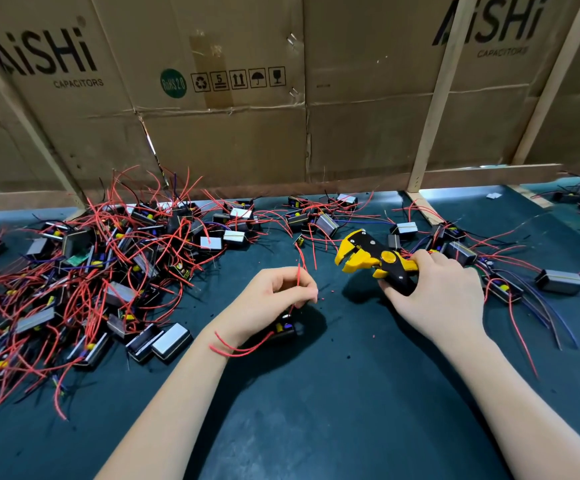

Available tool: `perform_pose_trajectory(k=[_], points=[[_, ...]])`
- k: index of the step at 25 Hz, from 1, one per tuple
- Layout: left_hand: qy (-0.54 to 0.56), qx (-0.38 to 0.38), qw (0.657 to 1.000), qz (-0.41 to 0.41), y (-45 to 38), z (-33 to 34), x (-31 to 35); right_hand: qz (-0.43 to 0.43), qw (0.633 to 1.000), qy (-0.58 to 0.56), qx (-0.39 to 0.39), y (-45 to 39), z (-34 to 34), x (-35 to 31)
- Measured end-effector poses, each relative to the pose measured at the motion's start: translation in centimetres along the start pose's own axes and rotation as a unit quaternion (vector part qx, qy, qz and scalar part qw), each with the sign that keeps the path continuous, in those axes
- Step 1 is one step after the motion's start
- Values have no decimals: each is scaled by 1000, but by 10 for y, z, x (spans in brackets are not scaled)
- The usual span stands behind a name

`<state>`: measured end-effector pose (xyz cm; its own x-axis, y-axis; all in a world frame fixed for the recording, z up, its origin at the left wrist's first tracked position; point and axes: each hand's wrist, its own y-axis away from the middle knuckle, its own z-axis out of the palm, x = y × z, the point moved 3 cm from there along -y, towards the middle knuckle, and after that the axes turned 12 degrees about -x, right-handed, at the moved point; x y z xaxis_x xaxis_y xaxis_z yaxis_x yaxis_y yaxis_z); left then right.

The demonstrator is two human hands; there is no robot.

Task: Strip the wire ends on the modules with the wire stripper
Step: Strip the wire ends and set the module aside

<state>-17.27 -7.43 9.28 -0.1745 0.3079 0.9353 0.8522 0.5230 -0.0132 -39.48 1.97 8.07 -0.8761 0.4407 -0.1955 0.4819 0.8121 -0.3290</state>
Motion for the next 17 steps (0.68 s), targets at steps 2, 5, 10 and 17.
perform_pose_trajectory(k=[2, 5, 10, 17], points=[[37, 6, 999, 3, 0, 1, 2, -23, 1000, 17, 9, 2, 1, -4], [46, -6, 999, -3, 1, 3, 3, -54, 998, 33, 6, 4, 4, -13], [-46, -110, 993, -25, 9, 1, 2, -61, 997, 40, -18, 5, 9, -16], [-210, 105, 972, -14, 1, 3, -2, -40, 998, 35, -23, 3, 11, -11]])
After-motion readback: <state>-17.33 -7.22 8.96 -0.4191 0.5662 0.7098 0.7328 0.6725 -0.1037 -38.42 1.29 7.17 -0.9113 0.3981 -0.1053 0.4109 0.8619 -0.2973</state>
